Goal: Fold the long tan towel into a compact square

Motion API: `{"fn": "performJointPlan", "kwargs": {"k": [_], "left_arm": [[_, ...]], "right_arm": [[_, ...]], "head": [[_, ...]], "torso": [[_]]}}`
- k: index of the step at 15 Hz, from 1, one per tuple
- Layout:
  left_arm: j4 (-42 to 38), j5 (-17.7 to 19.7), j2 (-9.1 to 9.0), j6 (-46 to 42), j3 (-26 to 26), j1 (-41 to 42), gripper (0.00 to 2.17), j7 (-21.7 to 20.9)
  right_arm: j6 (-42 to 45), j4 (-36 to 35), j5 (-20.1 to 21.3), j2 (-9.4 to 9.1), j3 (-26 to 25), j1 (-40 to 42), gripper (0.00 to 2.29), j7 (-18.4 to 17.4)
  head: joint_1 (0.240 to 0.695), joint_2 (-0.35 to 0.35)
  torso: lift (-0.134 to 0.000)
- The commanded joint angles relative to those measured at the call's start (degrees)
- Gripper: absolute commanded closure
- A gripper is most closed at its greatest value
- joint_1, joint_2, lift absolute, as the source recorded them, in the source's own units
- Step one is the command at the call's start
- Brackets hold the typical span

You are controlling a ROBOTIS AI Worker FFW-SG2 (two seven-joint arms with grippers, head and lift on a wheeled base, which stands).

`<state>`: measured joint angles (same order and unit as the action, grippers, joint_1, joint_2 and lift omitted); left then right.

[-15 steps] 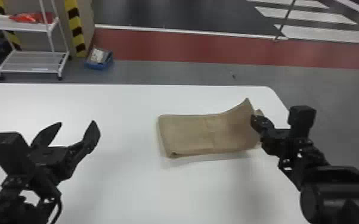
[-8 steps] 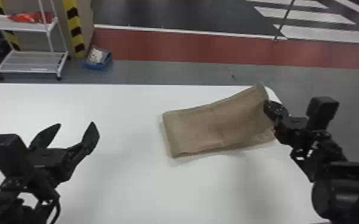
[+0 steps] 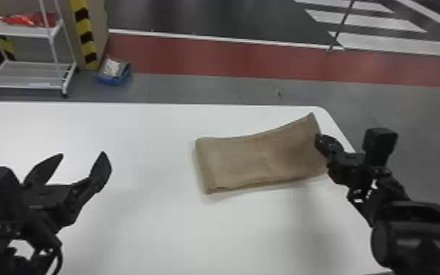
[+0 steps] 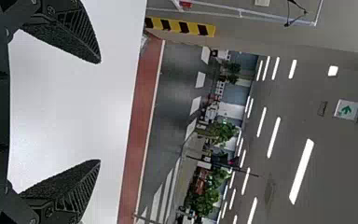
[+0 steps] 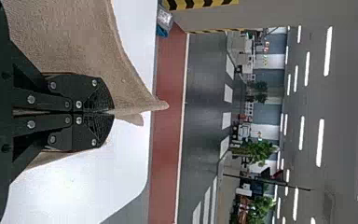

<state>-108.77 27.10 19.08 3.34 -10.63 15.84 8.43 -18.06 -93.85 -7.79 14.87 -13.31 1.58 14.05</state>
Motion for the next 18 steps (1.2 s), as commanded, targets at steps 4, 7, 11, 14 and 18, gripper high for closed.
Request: {"fn": "performJointPlan", "kwargs": {"k": [4, 7, 11, 14, 18], "left_arm": [[0.0, -1.2, 0.70, 1.5, 0.6, -0.7, 0.14, -0.3], [0.1, -1.1, 0.70, 1.5, 0.7, -0.6, 0.14, -0.3], [0.1, -1.1, 0.70, 1.5, 0.8, -0.5, 0.14, -0.4], [0.2, -1.0, 0.70, 1.5, 0.9, -0.7, 0.14, -0.3], [0.1, -1.5, 0.08, 1.5, -4.5, -2.5, 0.13, 0.6]], "right_arm": [[-1.4, -3.3, -2.7, 1.65, -4.4, 0.4, 1.15, 0.1], [-1.9, 0.6, -0.6, 3.05, -3.4, -1.2, 1.14, 0.2], [0.0, 8.5, 3.6, 2.53, -1.6, -4.1, 0.00, -0.1], [6.0, 7.7, 3.7, 2.44, -5.0, -1.9, 0.04, -1.8], [14.1, 0.2, -3.2, 2.18, -10.6, 6.2, 0.05, -3.0]], "head": [[0.695, -0.208], [0.695, -0.228], [0.695, -0.234], [0.695, -0.240], [0.695, -0.291]], "torso": [[-0.123], [-0.123], [-0.123], [-0.123], [-0.123]]}}
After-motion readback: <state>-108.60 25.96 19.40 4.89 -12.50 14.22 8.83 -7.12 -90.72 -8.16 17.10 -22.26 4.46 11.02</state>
